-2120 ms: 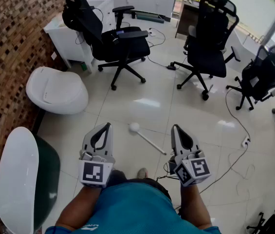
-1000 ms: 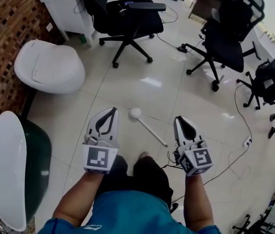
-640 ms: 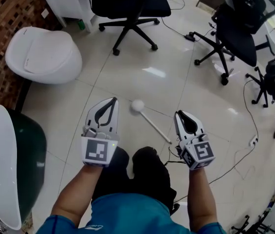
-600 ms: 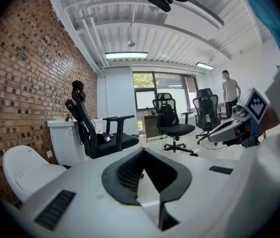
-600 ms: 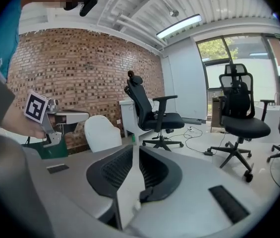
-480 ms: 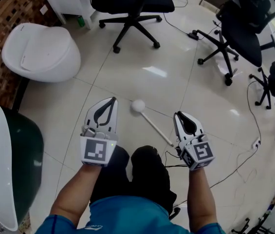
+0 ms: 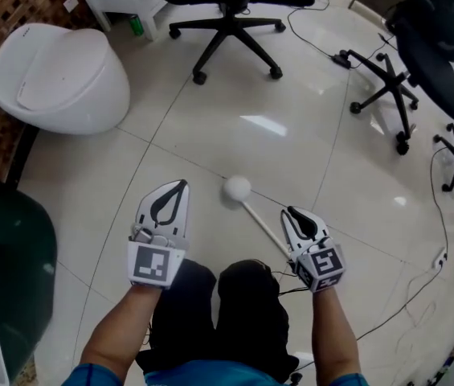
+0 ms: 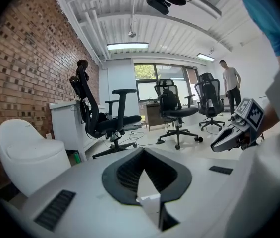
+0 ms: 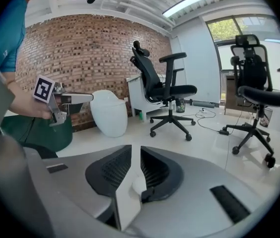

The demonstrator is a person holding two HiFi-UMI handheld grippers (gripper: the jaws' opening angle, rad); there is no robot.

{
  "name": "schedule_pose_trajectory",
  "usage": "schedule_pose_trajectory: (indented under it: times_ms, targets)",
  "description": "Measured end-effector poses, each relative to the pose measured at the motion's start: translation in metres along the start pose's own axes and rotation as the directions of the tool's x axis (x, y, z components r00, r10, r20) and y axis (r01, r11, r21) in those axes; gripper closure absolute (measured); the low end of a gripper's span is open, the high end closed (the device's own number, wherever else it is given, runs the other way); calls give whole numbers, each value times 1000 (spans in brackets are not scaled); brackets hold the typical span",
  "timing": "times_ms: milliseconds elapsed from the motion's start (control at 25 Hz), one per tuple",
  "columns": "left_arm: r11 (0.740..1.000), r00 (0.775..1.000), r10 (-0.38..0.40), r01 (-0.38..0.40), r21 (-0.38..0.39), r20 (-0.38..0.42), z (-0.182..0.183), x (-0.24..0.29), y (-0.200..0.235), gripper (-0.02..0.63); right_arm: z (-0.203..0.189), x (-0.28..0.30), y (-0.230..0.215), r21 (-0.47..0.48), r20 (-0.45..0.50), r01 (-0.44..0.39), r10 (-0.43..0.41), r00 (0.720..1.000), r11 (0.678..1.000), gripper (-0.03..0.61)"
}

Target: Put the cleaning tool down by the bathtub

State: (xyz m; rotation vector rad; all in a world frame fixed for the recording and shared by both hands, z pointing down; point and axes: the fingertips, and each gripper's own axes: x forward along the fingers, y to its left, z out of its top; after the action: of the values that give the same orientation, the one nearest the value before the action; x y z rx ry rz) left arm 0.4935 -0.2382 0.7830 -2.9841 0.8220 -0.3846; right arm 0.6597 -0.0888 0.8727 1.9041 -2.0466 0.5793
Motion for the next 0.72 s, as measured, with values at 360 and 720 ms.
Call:
schedule_pose_trajectory:
  times_ms: [360,720]
  targets:
    - [999,998,-46,46,-14,-49,-139,38,-4,611,-140,85,-11,-34,-146,-87,81,986,996,494]
    - [987,978,-163,163,-12,-129,-263,71,-28,611,-265,148,-15,-52,-324,-128,104,940,990,492]
